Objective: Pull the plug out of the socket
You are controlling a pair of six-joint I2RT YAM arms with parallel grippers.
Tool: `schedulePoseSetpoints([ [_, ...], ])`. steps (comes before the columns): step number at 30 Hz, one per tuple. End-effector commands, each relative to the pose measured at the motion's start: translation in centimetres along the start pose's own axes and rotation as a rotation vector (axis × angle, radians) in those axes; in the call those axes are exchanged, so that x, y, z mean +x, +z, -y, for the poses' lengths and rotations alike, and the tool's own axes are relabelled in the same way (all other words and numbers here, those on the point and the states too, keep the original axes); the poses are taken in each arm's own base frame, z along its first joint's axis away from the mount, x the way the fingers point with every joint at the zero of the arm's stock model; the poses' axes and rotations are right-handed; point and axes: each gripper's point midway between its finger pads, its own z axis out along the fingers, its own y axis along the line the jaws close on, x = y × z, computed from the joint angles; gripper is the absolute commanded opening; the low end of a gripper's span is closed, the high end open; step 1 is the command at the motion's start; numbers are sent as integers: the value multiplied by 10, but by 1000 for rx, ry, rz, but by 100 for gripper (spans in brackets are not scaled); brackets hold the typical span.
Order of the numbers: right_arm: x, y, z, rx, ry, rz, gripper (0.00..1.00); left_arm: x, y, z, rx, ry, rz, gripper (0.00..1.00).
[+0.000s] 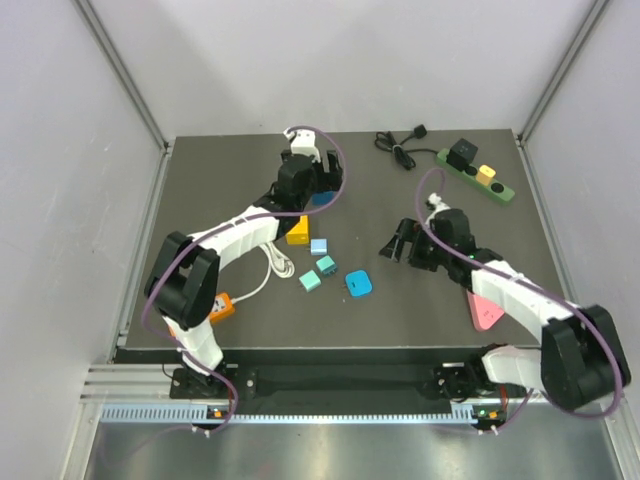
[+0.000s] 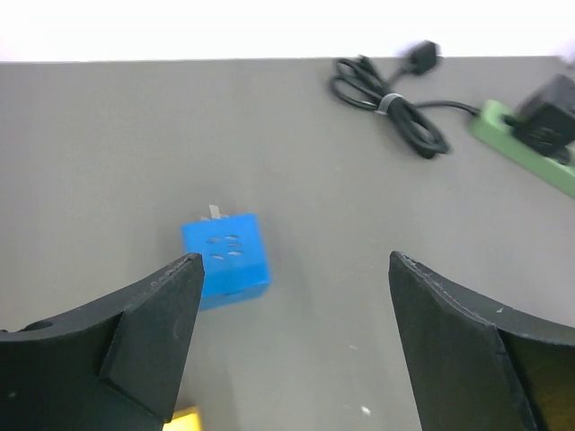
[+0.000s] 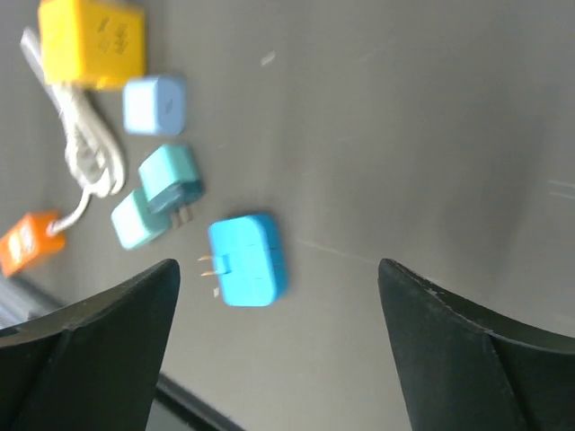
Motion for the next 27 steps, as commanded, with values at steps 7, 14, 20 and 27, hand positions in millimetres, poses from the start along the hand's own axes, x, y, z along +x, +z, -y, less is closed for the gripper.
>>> schedulePoseSetpoints([
  [7, -71, -77, 97, 323, 140, 270, 98, -9, 18, 79, 357, -70, 29, 83],
  [14, -151, -128, 155, 565, 199, 522, 100, 49, 28, 68, 390, 37, -12, 83],
  [20, -218, -121, 196, 652, 212, 666, 100, 47, 24, 65, 416, 141, -2, 84],
  [27, -313, -79, 208, 598, -27, 589, 100, 47, 24, 70, 523, 109, 7, 83],
])
